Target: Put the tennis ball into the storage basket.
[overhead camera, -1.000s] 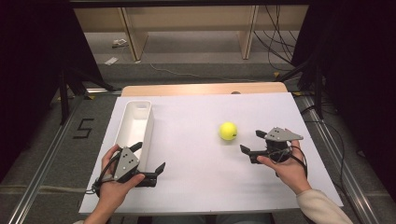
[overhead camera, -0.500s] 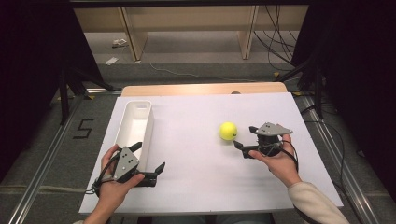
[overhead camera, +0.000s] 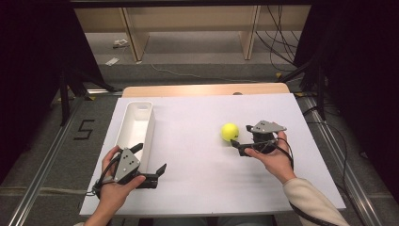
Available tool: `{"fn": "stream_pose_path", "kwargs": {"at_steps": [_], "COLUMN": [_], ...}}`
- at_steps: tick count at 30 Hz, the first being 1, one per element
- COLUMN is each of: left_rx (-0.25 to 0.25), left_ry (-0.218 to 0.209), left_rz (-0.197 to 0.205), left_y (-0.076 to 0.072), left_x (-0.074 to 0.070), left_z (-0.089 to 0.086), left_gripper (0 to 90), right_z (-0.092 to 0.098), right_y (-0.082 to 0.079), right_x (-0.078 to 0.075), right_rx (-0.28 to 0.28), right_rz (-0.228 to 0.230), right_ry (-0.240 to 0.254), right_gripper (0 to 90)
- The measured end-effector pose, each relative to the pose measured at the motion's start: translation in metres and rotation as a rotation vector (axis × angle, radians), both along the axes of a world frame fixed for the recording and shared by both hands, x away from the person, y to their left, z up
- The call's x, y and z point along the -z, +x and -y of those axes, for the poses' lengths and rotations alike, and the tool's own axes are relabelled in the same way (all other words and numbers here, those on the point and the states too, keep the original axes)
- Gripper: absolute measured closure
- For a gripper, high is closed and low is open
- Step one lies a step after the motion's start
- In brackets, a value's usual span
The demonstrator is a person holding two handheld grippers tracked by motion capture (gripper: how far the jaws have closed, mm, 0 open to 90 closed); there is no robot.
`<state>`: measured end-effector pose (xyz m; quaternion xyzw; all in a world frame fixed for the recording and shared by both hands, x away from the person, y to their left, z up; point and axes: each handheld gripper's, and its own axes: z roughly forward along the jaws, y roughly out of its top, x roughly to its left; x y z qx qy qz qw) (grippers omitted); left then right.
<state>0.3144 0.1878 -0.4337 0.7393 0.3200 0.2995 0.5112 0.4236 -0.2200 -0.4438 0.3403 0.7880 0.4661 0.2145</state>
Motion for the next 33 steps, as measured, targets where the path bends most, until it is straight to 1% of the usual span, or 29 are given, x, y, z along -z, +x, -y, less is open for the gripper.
{"fn": "stream_pose_path", "kwargs": {"at_steps": [5, 18, 26, 33], "left_rx": [0.000, 0.001, 0.000, -0.001], "left_ry": [0.000, -0.001, -0.001, -0.002], "left_rz": [0.000, -0.001, 0.000, 0.001], "left_y": [0.000, 0.000, 0.000, 0.000], "left_x": [0.000, 0.000, 0.000, 0.000], "left_z": [0.000, 0.000, 0.000, 0.000], "left_gripper": [0.0, 0.0, 0.0, 0.0], "right_z": [-0.004, -0.016, -0.022, -0.026], "right_y": [0.004, 0.020, 0.036, 0.045], "right_x": [0.001, 0.005, 0.011, 0.016], "right_rx": [0.000, 0.014, 0.036, 0.049], "right_rz": [-0.006, -0.014, -0.036, -0.054], "right_ry": [-0.001, -0.023, -0.033, -0.034], "right_gripper": [15.4, 14.8, 14.8, 14.7]}}
